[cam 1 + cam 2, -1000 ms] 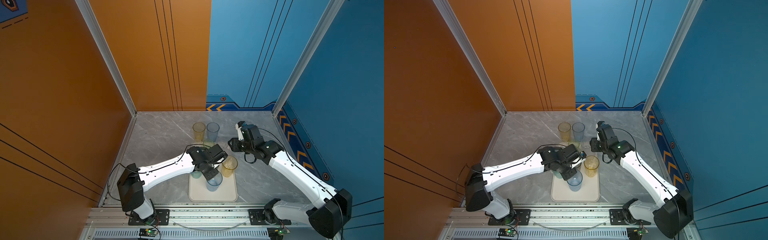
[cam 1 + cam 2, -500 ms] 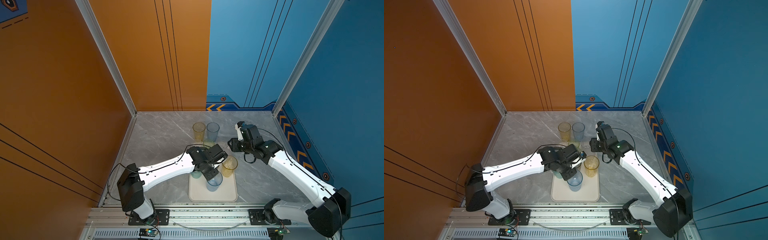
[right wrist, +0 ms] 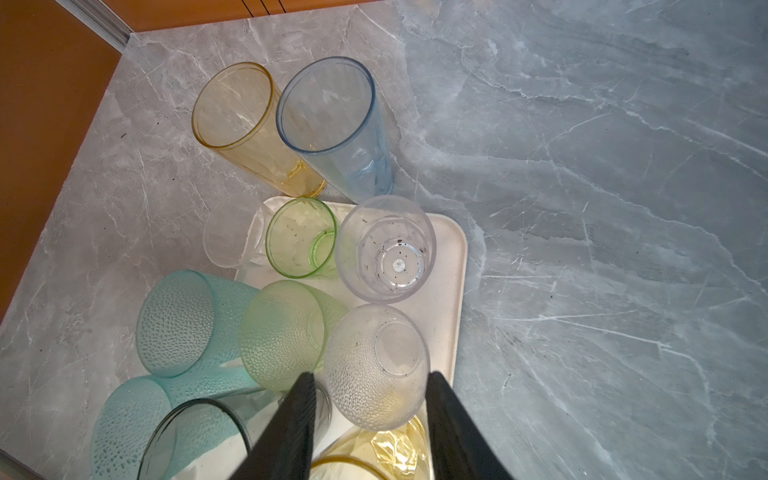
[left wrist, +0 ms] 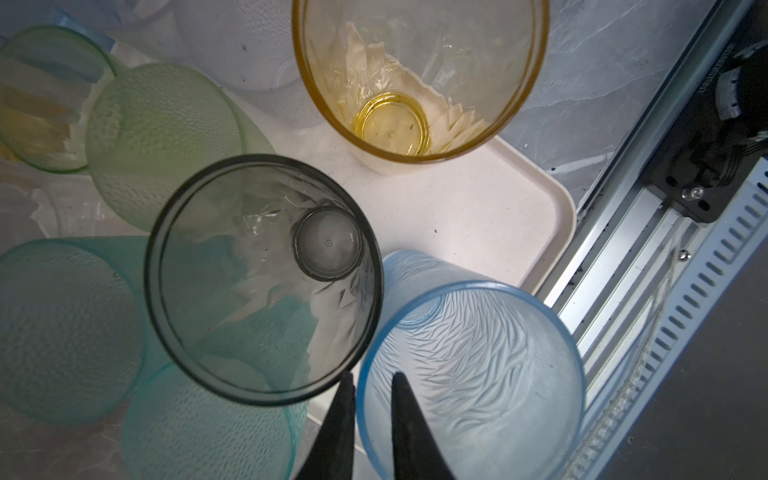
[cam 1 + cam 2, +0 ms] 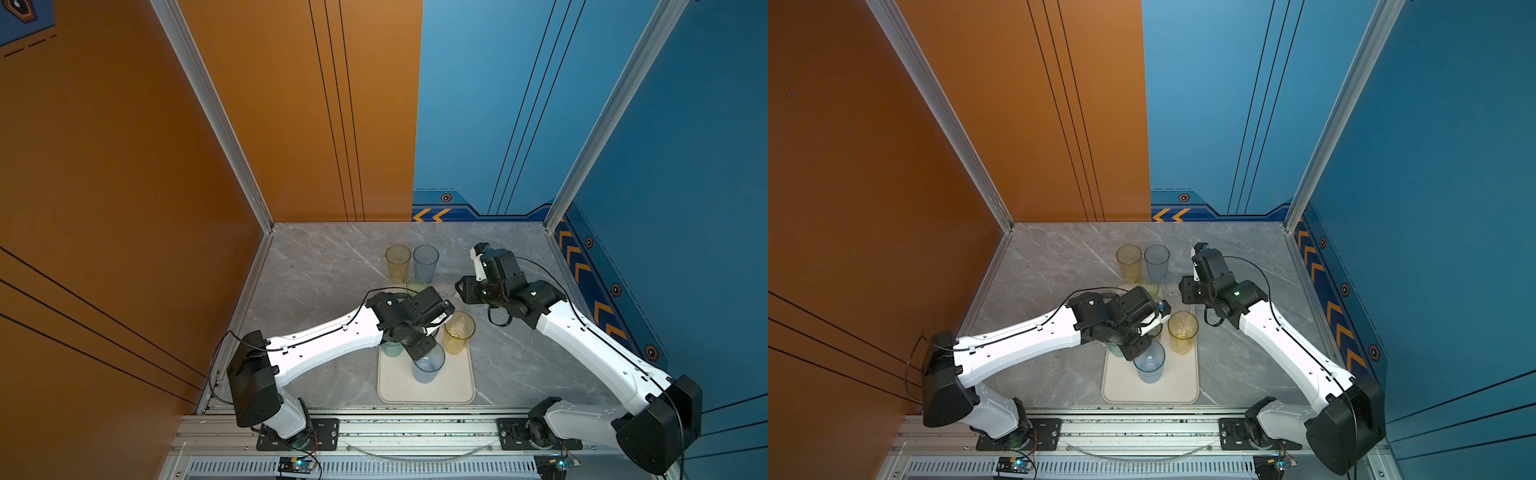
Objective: Place the glasses into the tray
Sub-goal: 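Lower the blue glass onto the tray beside the dark glass, then open the left gripper and release the blue glass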
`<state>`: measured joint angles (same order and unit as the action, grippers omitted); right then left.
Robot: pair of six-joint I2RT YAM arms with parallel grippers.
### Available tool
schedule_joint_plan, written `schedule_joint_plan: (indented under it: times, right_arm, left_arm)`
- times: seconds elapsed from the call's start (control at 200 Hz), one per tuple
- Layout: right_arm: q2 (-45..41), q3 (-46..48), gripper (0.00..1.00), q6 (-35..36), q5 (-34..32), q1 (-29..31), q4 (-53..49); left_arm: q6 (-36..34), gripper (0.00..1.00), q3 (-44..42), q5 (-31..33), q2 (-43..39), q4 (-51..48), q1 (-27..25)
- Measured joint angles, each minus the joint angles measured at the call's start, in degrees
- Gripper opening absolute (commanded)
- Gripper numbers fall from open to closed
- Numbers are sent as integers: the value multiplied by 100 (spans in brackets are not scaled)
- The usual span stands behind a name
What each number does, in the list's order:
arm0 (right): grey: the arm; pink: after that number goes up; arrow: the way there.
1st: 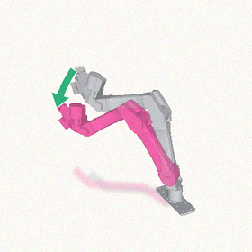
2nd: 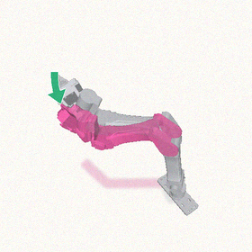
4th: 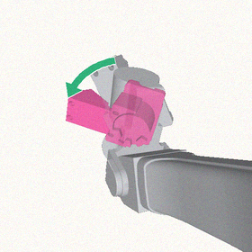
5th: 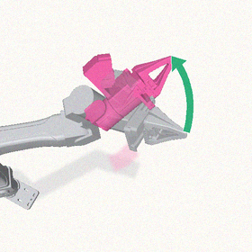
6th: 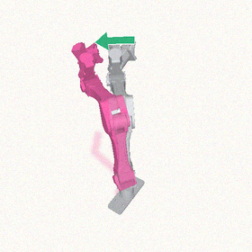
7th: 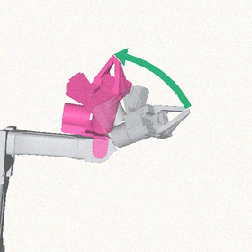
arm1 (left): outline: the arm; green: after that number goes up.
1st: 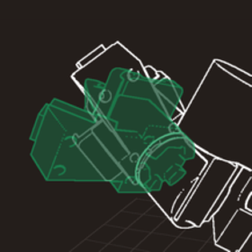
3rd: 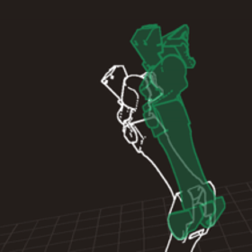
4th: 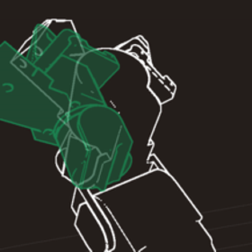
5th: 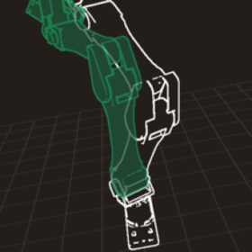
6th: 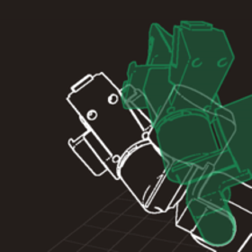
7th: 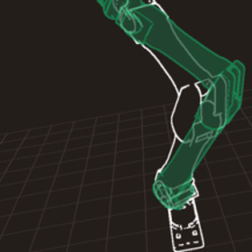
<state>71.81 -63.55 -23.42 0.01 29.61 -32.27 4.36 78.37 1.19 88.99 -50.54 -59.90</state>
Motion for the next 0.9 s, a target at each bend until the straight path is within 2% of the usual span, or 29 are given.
schedule_joint_plan:
  times: [0.601,0.896]
  right_arm:
    - [11,0,43,0,22,0,39]
    - [11,0,43,0,48,0,37]
  left_arm:
    - [9,19,0,50,-417,-2,26]
    - [118,19,-68,378,-905,83,479]
